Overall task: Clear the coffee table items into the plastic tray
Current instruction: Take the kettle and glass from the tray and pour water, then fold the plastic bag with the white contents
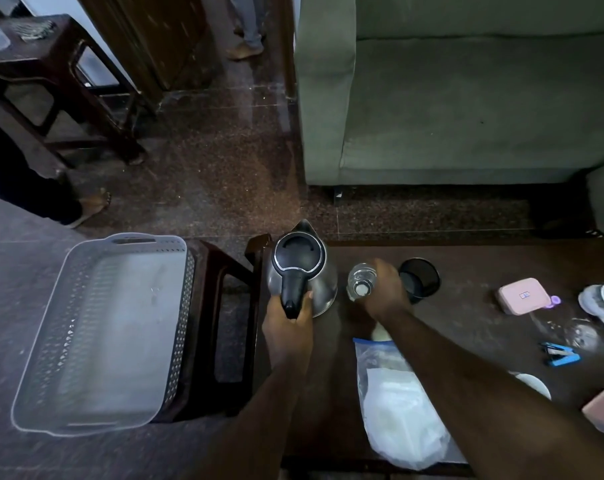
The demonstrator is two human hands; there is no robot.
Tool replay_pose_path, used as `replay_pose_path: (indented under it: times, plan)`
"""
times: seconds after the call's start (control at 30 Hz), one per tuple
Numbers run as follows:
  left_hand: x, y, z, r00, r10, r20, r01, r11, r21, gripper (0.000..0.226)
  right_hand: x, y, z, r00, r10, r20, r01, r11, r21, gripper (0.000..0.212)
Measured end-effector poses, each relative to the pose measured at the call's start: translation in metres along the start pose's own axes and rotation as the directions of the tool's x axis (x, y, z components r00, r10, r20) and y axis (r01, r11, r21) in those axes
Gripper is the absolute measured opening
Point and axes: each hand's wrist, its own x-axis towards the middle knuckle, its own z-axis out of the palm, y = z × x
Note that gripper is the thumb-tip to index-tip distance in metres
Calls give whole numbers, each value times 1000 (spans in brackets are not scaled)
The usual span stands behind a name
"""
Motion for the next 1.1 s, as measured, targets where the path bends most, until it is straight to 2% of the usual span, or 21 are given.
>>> replay_pose_path:
  times: [0.23, 0.37, 0.5, 0.67, 0.8, 0.9, 0.93, 1.0, 1.07, 1.1]
  plan:
    - [-9, -3, 4, 999, -43, -23, 43, 999, -10, 28, 2, -1, -3, 1000, -29, 2, 29, 999, -17, 73]
    - [-10, -3, 2, 998, -63, -20, 63, 998, 7, 31, 0, -2, -2, 1000, -13, 17, 13, 998, -54, 81]
    - [-9, 0, -2, 998, -65, 17, 64, 996, 65, 32, -6, -3, -3, 998, 16, 58, -6, 987, -161, 106]
    - [-12, 1, -8, 996, -74, 58, 65, 987, 144, 32, -32, 0, -3, 995, -100, 5, 99, 967, -235, 101]
    - [-18, -6, -7, 991, -135, -8, 135, 983, 125, 50, -56, 6, -14, 976, -212, -59, 184, 935, -302, 82]
    - [-33, -19, 0, 960, -261, -97, 272, 954, 128, 76, -68, 23, -25, 957, -267, -114, 214, 913, -349, 60]
    - [-39, -24, 3, 944, -315, -99, 327, 932, 155, 79, -71, 31, -28, 950, -280, -138, 214, 906, -366, 53]
    - [-54, -38, 8, 924, -381, -21, 377, 901, 215, 72, -83, 52, -32, 940, -288, -183, 199, 899, -390, 33]
    - [-68, -52, 13, 912, -386, 137, 329, 890, 317, 57, -94, 76, -34, 946, -252, -204, 163, 914, -372, 18]
    - [-73, -57, 15, 899, -381, 213, 285, 882, 376, 50, -98, 87, -35, 956, -210, -206, 125, 923, -364, 19]
